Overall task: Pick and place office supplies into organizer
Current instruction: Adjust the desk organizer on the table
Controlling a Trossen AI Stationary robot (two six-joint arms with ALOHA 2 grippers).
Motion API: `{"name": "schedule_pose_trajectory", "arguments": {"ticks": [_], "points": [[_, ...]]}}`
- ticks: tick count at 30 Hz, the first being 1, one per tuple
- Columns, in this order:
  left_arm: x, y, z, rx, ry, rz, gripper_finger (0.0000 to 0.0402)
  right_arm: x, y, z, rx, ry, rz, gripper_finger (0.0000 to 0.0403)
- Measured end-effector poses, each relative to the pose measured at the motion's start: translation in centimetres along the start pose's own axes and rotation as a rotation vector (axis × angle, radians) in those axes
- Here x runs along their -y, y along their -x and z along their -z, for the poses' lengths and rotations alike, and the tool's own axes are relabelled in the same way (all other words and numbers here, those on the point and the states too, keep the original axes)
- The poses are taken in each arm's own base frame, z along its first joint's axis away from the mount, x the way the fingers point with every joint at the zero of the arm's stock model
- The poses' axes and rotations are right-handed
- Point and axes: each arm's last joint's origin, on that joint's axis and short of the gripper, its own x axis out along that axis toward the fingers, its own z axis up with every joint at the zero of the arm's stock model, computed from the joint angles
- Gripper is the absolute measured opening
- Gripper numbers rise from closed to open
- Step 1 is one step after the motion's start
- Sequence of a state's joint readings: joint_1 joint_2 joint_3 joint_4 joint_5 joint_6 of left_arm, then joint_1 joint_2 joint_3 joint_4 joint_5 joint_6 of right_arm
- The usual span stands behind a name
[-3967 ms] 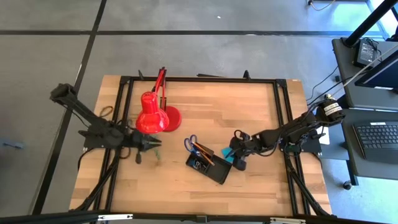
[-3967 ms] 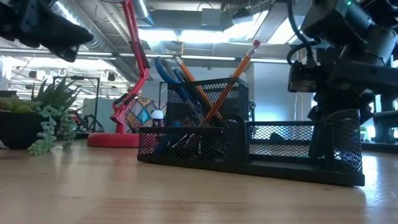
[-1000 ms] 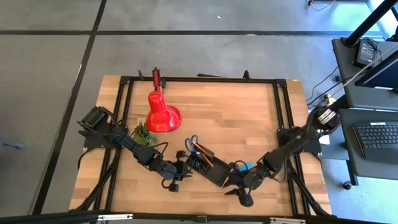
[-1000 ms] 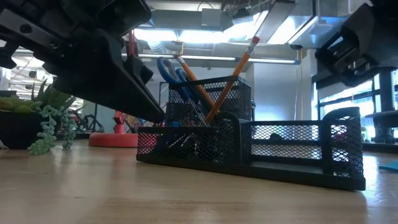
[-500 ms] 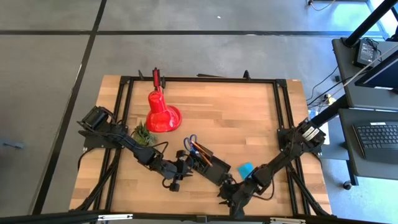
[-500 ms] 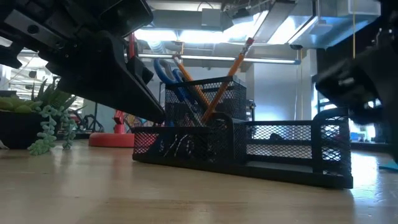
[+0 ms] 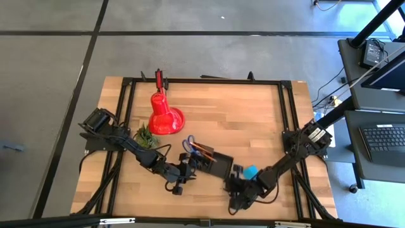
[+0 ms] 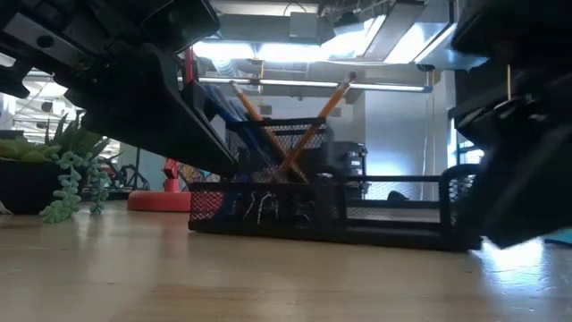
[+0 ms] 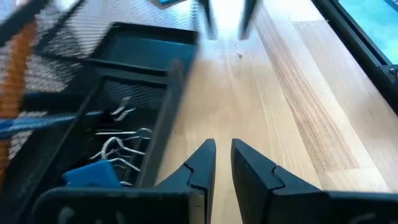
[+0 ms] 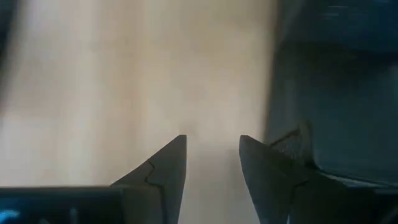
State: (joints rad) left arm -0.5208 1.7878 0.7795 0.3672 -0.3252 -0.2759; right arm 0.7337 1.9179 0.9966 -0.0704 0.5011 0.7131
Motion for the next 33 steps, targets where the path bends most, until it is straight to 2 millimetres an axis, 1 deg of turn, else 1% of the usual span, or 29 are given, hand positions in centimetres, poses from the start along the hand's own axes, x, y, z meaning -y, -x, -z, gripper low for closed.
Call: {"name": "schedule_pose_trajectory", "arguments": {"ticks": [2, 6, 9, 13, 15, 19, 22, 29, 33], "points": [[-0.1, 0.0, 0.0, 0.001, -0.011, -0.008, 0.0045, 0.5, -0.1, 0.1, 0.01, 0.0, 0.071, 0.0153], [-0.7, -0.1, 0.0, -0.005, -0.057, -0.072, 0.0045, 1.6, -0.6, -0.6, 0.019, 0.015, 0.13, 0.0153], [-1.6, -0.4, 0.2, -0.036, -0.049, -0.111, 0.0045, 2.8, -1.2, -1.1, -0.001, 0.023, 0.175, 0.0153], [-3.2, -0.7, 0.4, -0.092, 0.009, -0.163, 0.0045, 4.3, -1.8, -1.5, -0.039, 0.02, 0.233, 0.0153], [-3.8, -0.8, 0.6, -0.119, 0.011, -0.183, 0.0045, 4.8, -2.0, -1.7, -0.048, 0.021, 0.249, 0.0153], [-4.8, -1.0, 0.4, -0.12, 0.008, -0.206, 0.0045, 5.8, -2.4, -2.2, -0.066, 0.059, 0.274, 0.0153], [-5.4, -1.1, 0.3, -0.122, 0.018, -0.223, 0.0045, 6.8, -2.6, -2.5, -0.095, 0.057, 0.302, 0.0153], [-6.6, -1.2, 0.5, -0.163, 0.004, -0.258, 0.0045, 8.7, -3.2, -3.3, -0.129, 0.102, 0.349, 0.0153], [-7.0, -1.2, 0.4, -0.164, 0.011, -0.255, 0.0045, 9.2, -3.3, -3.5, -0.134, 0.124, 0.362, 0.0153]]}}
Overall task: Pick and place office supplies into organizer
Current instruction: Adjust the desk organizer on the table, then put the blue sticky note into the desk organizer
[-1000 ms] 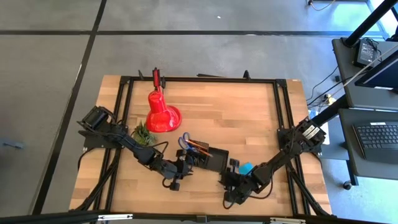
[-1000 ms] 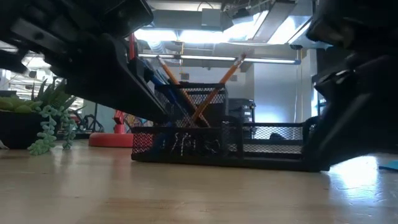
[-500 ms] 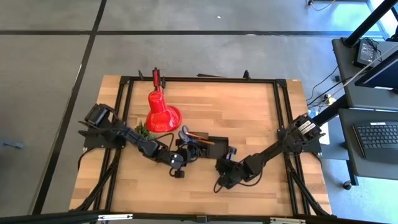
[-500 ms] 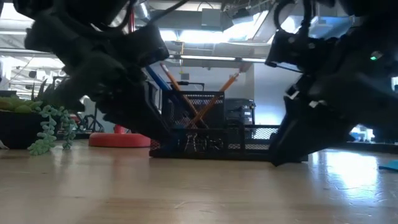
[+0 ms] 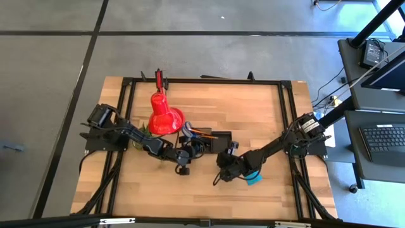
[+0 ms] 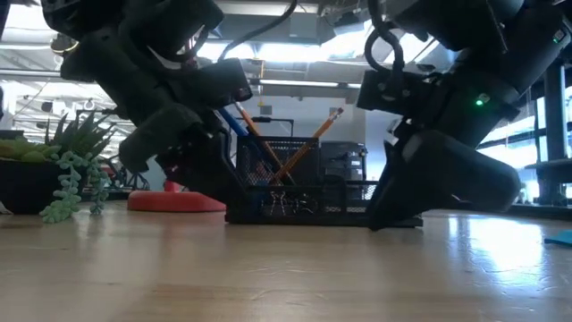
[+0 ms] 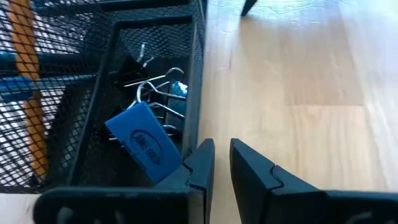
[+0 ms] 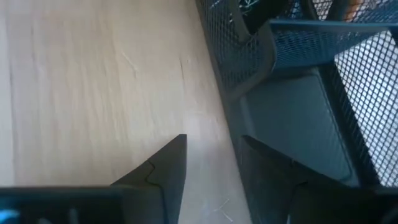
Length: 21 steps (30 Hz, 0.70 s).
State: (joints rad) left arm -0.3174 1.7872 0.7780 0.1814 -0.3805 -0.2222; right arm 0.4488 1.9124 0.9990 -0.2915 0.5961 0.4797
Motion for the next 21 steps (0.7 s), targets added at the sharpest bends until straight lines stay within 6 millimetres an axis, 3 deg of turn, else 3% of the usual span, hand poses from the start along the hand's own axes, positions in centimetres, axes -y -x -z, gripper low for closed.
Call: {"name": "schedule_pose_trajectory", "arguments": {"ticks": [10, 21], "points": [[0.7, 1.4, -1.3, 0.06, -0.011, 0.158, 0.0045, 0.4, 2.9, -1.1, -0.009, -0.019, -0.209, 0.0153], [2.8, 4.5, -2.5, 0.155, -0.144, 0.368, 0.0052, 0.4, 10.0, 0.7, -0.119, -0.039, -0.357, 0.0153]]}}
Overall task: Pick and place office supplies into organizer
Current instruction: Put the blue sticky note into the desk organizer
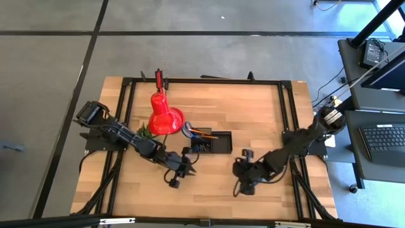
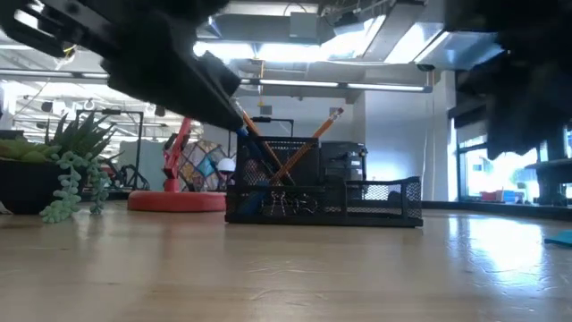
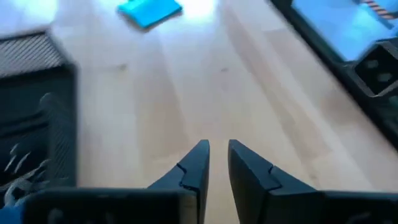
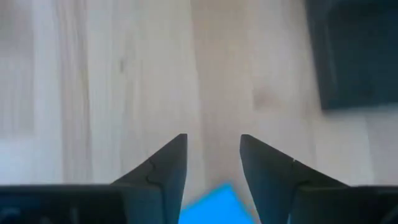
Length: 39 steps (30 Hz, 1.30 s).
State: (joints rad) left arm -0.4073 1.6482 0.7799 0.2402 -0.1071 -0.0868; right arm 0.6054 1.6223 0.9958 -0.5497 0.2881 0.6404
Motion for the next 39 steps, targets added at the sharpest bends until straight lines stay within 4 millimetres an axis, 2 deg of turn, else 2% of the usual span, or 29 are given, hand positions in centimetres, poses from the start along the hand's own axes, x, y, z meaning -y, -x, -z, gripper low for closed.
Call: {"name": "schedule_pose_trajectory", "arguments": {"ticks": [6, 11, 16, 25, 28, 34, 39], "points": [[0.7, -0.2, -0.2, 0.042, -0.018, 0.016, 0.0104, 0.3, 0.8, 2.3, -0.213, -0.109, 0.048, 0.0153], [0.7, -0.2, -0.4, 0.071, 0.026, 0.0, 0.0138, -0.2, 1.0, 3.2, -0.317, -0.088, 0.006, 0.0153], [0.7, -0.2, -0.4, 0.069, 0.026, -0.003, 0.0145, -0.2, 0.7, 3.9, -0.372, -0.085, -0.033, 0.0153], [0.7, -0.2, -0.4, 0.067, 0.025, -0.003, 0.0146, 1.0, -2.0, 6.7, -0.354, -0.094, -0.081, 0.0153], [0.7, -0.2, -0.4, 0.067, 0.025, -0.003, 0.0146, 0.9, -2.4, 6.8, -0.31, -0.102, -0.118, 0.0153], [0.6, -0.2, -0.3, 0.065, -0.027, -0.059, 0.0146, 0.7, -3.0, 5.3, -0.166, -0.081, -0.173, 0.0153], [0.5, -1.2, 0.5, 0.041, -0.088, -0.116, 0.0146, 1.3, -4.7, 4.1, -0.103, -0.068, -0.175, 0.0153]]}}
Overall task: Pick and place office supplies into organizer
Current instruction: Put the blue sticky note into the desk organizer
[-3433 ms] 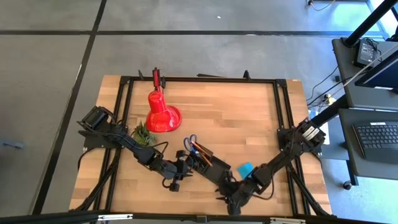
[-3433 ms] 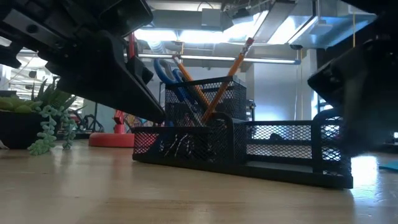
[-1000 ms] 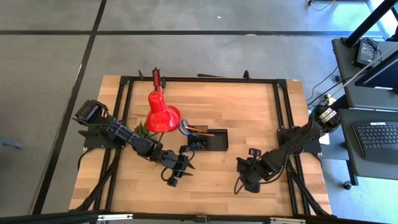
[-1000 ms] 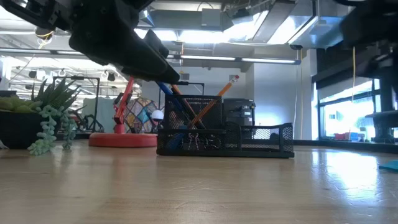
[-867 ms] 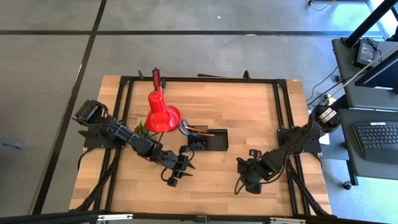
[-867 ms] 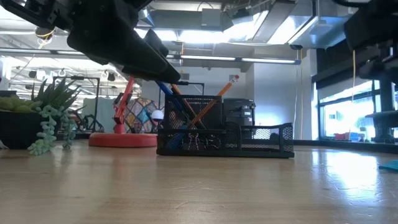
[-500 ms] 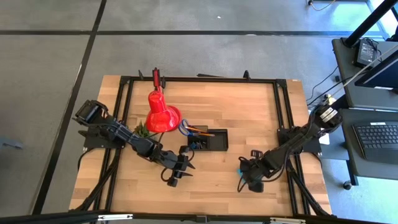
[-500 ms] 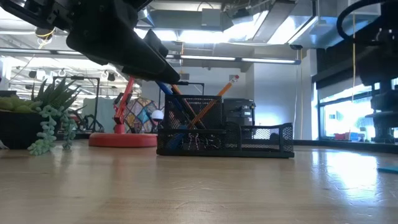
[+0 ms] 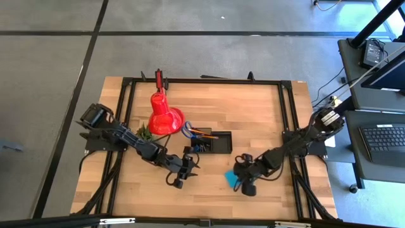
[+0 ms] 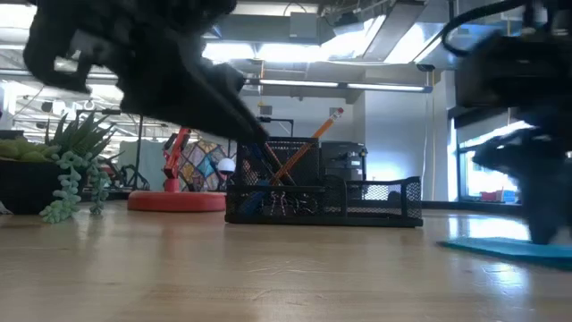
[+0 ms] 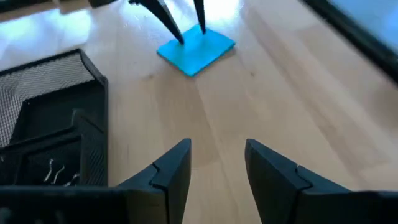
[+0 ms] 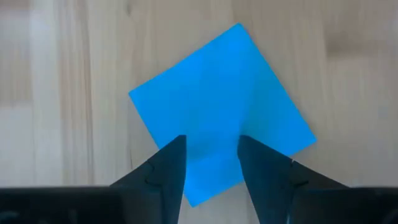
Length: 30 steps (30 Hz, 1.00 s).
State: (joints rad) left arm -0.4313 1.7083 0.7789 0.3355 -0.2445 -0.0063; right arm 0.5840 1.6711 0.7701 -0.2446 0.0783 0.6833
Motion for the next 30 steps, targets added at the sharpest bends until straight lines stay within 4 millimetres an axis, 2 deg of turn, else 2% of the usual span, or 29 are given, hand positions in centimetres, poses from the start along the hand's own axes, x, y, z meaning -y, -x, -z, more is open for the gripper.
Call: {"name": "schedule_pose_trajectory", "arguments": {"ticks": [5, 11, 16, 23, 30], "points": [[0.0, -1.0, 1.1, -0.043, -0.075, -0.078, 0.0146, 0.9, -1.7, -1.7, 0.079, 0.006, -0.023, 0.0153], [0.5, -2.0, 2.3, -0.085, -0.207, -0.205, 0.0146, 1.7, -2.0, -3.4, 0.185, 0.023, -0.062, 0.0153], [1.8, -3.4, 3.1, -0.09, -0.313, -0.2, 0.0146, 2.2, -2.5, -3.9, 0.21, 0.003, -0.06, 0.0153], [3.3, -5.7, 2.0, -0.088, -0.44, -0.254, 0.0146, 2.1, -4.1, -4.6, 0.287, -0.01, -0.096, 0.0153], [3.5, -6.1, 1.2, -0.192, -0.532, -0.234, 0.0146, 2.1, -4.4, -4.6, 0.284, -0.012, -0.115, 0.0153]]}}
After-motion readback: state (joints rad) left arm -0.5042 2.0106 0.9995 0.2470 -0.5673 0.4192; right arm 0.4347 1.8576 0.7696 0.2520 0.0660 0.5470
